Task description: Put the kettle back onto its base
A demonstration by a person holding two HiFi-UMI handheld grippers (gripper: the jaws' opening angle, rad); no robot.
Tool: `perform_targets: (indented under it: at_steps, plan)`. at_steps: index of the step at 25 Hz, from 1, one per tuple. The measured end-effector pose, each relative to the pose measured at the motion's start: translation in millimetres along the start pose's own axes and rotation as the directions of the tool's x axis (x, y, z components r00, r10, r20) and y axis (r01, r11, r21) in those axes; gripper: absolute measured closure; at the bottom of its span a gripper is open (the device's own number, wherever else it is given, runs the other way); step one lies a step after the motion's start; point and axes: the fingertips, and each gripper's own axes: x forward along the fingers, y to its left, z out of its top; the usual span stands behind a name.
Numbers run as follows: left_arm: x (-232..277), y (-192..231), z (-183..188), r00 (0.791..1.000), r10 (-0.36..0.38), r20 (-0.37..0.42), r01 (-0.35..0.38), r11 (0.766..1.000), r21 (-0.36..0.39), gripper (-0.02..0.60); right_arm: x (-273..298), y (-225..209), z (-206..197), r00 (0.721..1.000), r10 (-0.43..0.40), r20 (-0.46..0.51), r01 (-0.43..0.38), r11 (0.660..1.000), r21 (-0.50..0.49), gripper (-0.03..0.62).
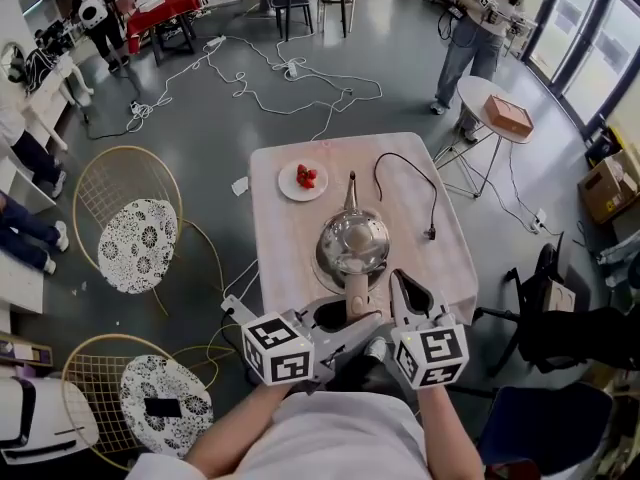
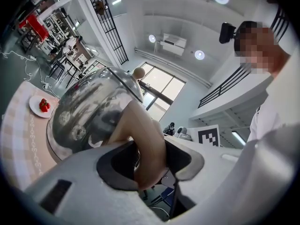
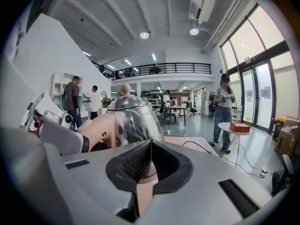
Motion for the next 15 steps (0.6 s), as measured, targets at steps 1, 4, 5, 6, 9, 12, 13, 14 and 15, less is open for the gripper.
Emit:
perform_targets:
  at_steps: [1, 4, 5, 6, 9, 12, 13, 14, 15]
  plan:
    - [1.1, 2.3, 0.7, 1.0, 0.001, -0.001, -0.001, 1.0, 0.001, 0.417, 2.0, -1.4, 0.7, 1.0, 0.0, 0.001, 0.0, 1.0, 0.0, 0.588]
    - [7.1, 10.5, 1.2, 1.0, 0.007, -0.002, -0.007, 1.0, 0.003, 0.417, 9.3, -8.3, 1.0, 1.0, 0.001, 0.006, -0.001, 1.0, -0.001, 0.588]
    - [9.7, 13.7, 1.3, 1.0, 0.011, -0.001, -0.011, 1.0, 0.003, 0.417, 12.0, -11.0, 0.9, 1.0, 0.005, 0.008, -0.005, 1.0, -0.001, 0.588]
    - [12.6, 16.9, 1.6, 1.0, 0.015, 0.001, -0.015, 1.0, 0.002, 0.417, 14.8, -13.9, 1.1, 1.0, 0.009, 0.01, -0.009, 1.0, -0.002, 0.588]
    - [24.1, 26.4, 3.8, 1.0, 0.028, 0.007, -0.028, 1.0, -0.001, 0.417, 24.0, -25.0, 2.8, 1.0, 0.026, 0.014, -0.026, 1.0, -0.006, 0.588]
    - [39.8, 36.5, 8.1, 0.999, 0.043, 0.016, -0.043, 0.999, -0.014, 0.417, 34.6, -40.1, 4.6, 0.999, 0.049, 0.009, -0.049, 0.999, -0.01, 0.588]
    - [45.2, 39.6, 9.2, 0.999, 0.047, 0.02, -0.047, 0.999, -0.02, 0.417, 37.8, -45.4, 5.0, 0.998, 0.057, 0.007, -0.057, 0.998, -0.011, 0.588]
    - [50.5, 42.6, 9.9, 0.998, 0.052, 0.022, -0.051, 0.998, -0.023, 0.417, 40.9, -50.8, 5.4, 0.998, 0.064, 0.005, -0.064, 0.998, -0.013, 0.588]
    - [55.8, 45.8, 10.4, 0.998, 0.057, 0.024, -0.057, 0.998, -0.024, 0.417, 44.1, -56.3, 5.6, 0.998, 0.071, 0.003, -0.07, 0.997, -0.015, 0.588]
